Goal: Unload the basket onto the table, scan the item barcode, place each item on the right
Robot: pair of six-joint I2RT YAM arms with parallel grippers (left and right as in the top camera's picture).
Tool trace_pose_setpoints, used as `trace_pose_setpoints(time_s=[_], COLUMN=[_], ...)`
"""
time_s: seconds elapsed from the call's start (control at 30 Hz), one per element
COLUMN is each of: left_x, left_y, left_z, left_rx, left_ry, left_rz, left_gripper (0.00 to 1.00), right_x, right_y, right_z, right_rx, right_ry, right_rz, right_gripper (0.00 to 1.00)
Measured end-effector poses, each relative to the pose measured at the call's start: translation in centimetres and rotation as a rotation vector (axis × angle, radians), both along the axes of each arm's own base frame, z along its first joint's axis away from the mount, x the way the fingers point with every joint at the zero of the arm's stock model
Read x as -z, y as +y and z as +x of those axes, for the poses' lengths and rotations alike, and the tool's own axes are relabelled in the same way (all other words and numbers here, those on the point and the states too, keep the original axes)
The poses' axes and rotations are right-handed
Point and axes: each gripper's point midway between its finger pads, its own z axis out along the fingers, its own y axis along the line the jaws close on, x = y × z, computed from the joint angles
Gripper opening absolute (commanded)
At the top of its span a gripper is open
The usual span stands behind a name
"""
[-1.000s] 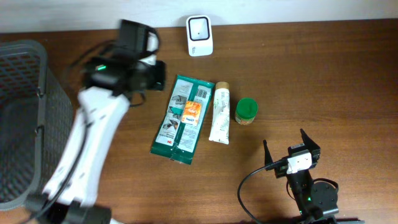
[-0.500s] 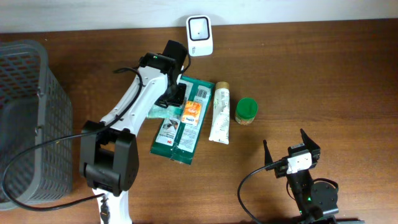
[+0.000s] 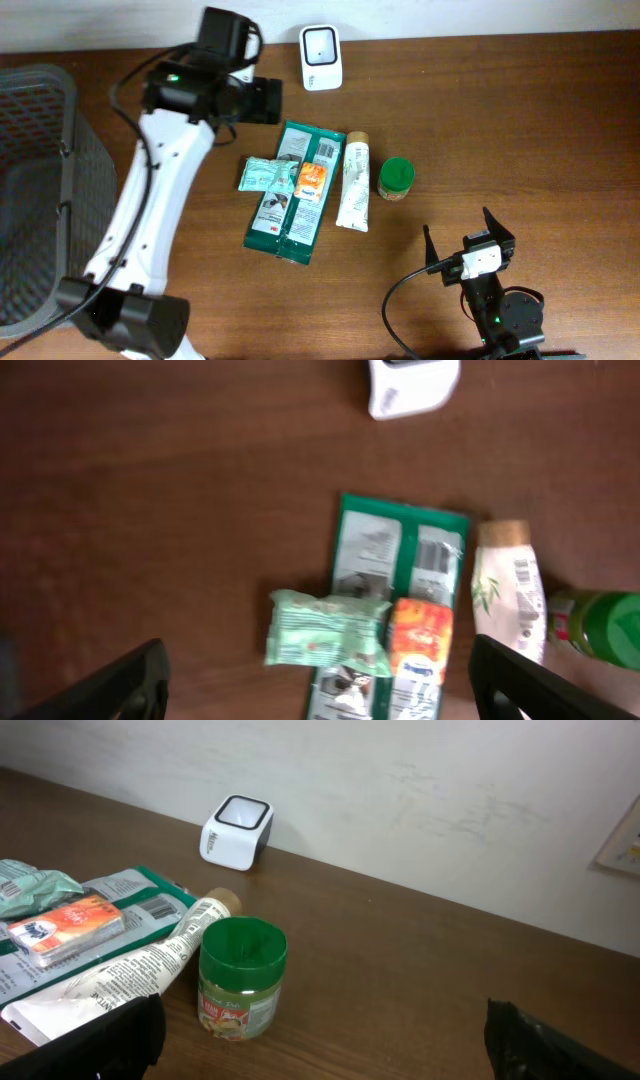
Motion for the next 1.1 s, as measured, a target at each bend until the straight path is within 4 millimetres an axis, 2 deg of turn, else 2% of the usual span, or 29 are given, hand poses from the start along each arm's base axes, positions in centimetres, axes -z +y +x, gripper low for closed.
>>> trace_pose_setpoints(time_s=[0.03,0.13,0.27,0.33,0.43,0.5,0.67,0.73,0.87,0.93,1.0,1.03,1.1], left_x=[-0.5,-0.5,-0.7,-0.5,-0.5,-0.4,-0.1,-0.1,-0.1,-0.1,-0.1,-0.1,-0.1], left_y=[1.0,3.7,6.7,7.8,8.9,9.6,14.9,15.6,15.6,15.6,15.6,15.6,15.7], left_z=[0.1,0.6,0.7,0.3,0.1,0.1,0.1,0.1,0.1,0.0,0.0,0.0,0.1], left_rx=[0.002,0.057,0.118,0.135,0.149,0.133,-0.011,-0.029,-0.029,-0.029,-0.031,-0.031,-0.032], left_ry=[-0.014,-0.008,-0.005,0.008,0.011,0.010,0.015,0.017,0.017,0.018,0.018,0.018,0.017], left_rz=[0.008,0.012,-0.098,-0.114,-0.116,-0.105,-0.026,-0.016,-0.013,-0.013,-0.012,-0.012,-0.010], left_gripper=[0.89,0.90,0.96,1.00,0.99,0.99,0.99,0.99,0.99,0.99,0.99,0.99,0.99], right_x=[0.0,0.0,0.0,0.0,-0.1,-0.6,-0.3,-0.3,-0.6,-2.3,-5.7,-6.7,-9.6], right_y=[0.0,0.0,0.0,0.0,0.0,0.6,1.9,2.2,3.1,3.4,3.6,3.6,3.7], right_z=[0.0,0.0,0.0,0.0,0.0,-0.1,-0.5,-0.5,-1.1,-1.5,-2.0,-2.2,-2.0], right_rx=[0.000,0.000,0.000,0.000,-0.001,-0.037,-0.110,-0.123,-0.175,-0.193,-0.208,-0.209,-0.206], right_ry=[0.000,0.000,0.000,0.000,-0.003,-0.024,0.000,0.011,0.055,0.078,0.088,0.112,0.212], right_rz=[0.000,0.000,0.000,0.000,0.001,0.006,0.053,0.095,0.163,0.182,0.191,0.190,0.187], right_gripper=[0.98,0.98,0.98,0.98,0.98,0.98,0.98,0.98,0.99,0.99,0.98,0.98,0.98])
